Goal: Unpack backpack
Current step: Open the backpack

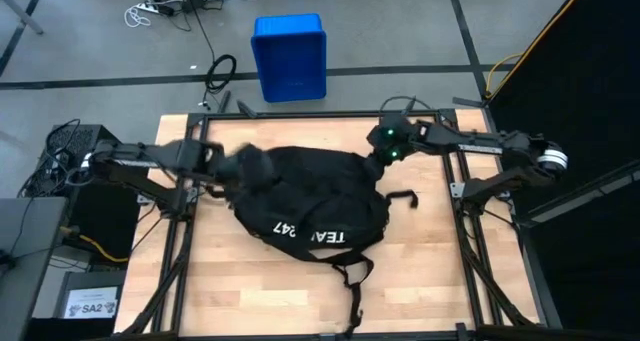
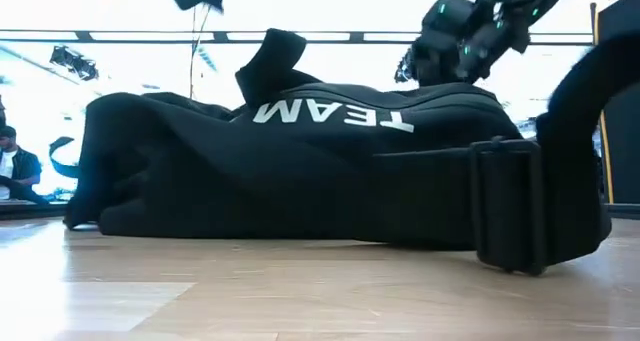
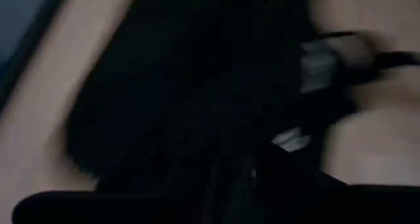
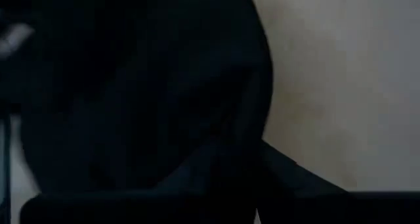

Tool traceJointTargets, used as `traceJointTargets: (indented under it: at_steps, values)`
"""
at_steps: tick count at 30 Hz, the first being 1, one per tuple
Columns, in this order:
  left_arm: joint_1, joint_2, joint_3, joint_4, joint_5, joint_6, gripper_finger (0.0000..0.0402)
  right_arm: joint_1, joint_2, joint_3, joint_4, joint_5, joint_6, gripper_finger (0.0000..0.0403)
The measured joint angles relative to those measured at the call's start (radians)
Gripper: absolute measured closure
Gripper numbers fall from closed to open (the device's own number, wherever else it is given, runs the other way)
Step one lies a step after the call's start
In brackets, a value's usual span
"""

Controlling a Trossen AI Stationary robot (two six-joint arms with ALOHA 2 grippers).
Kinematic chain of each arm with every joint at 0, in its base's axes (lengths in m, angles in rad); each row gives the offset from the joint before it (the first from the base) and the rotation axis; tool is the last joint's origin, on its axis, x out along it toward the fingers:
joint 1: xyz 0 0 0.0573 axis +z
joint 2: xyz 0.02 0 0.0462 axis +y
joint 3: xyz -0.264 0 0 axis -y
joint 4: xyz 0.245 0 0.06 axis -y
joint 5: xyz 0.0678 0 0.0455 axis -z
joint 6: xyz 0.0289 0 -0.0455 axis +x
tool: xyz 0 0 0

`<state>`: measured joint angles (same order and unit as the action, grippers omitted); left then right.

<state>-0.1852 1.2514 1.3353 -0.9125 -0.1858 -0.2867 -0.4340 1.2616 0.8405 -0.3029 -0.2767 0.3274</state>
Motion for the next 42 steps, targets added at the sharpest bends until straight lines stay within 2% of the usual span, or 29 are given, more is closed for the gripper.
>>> traceJointTargets:
  at_steps: [4, 12, 17, 23, 24, 26, 28, 29, 32, 38, 42]
  values:
    - [-0.108, 0.020, -0.012, 0.046, -0.063, 0.014, 0.0325, 0.023, -0.098, 0.009, 0.112, 0.032, -0.011, 0.0340]
    - [-0.252, 0.081, -0.013, -0.197, -0.209, -0.172, 0.0325, 0.135, -0.181, 0.008, 0.225, 0.041, -0.014, 0.0334]
    - [-0.328, 0.167, -0.013, -0.276, -0.268, -0.269, 0.0325, 0.308, -0.104, 0.008, 0.221, 0.060, -0.067, 0.0339]
    - [-0.405, 0.295, -0.016, -0.289, -0.306, -0.286, 0.0325, 0.533, 0.055, 0.007, 0.302, 0.238, -0.155, 0.0341]
    - [-0.426, 0.305, -0.029, -0.284, -0.365, -0.266, 0.0326, 0.561, 0.084, 0.007, 0.324, 0.273, -0.179, 0.0341]
    - [-0.471, 0.306, -0.077, -0.286, -0.569, -0.281, 0.0326, 0.604, 0.144, 0.007, 0.362, 0.363, -0.211, 0.0339]
    - [-0.507, 0.266, -0.137, -0.293, -0.745, -0.376, 0.0326, 0.624, 0.201, 0.007, 0.378, 0.463, -0.206, 0.0339]
    - [-0.521, 0.230, -0.170, -0.295, -0.786, -0.430, 0.0326, 0.626, 0.226, 0.007, 0.385, 0.512, -0.176, 0.0340]
    - [-0.570, 0.106, -0.293, -0.249, -0.792, -0.590, 0.0326, 0.605, 0.288, 0.007, 0.389, 0.593, -0.086, 0.0344]
    - [-0.642, -0.124, -0.518, -0.041, -0.763, -0.740, 0.0335, 0.553, 0.348, 0.006, 0.523, 0.587, -0.093, 0.0346]
    - [-0.641, -0.187, -0.575, -0.058, -0.754, -0.893, 0.0350, 0.525, 0.356, 0.006, 0.593, 0.589, -0.093, 0.0353]
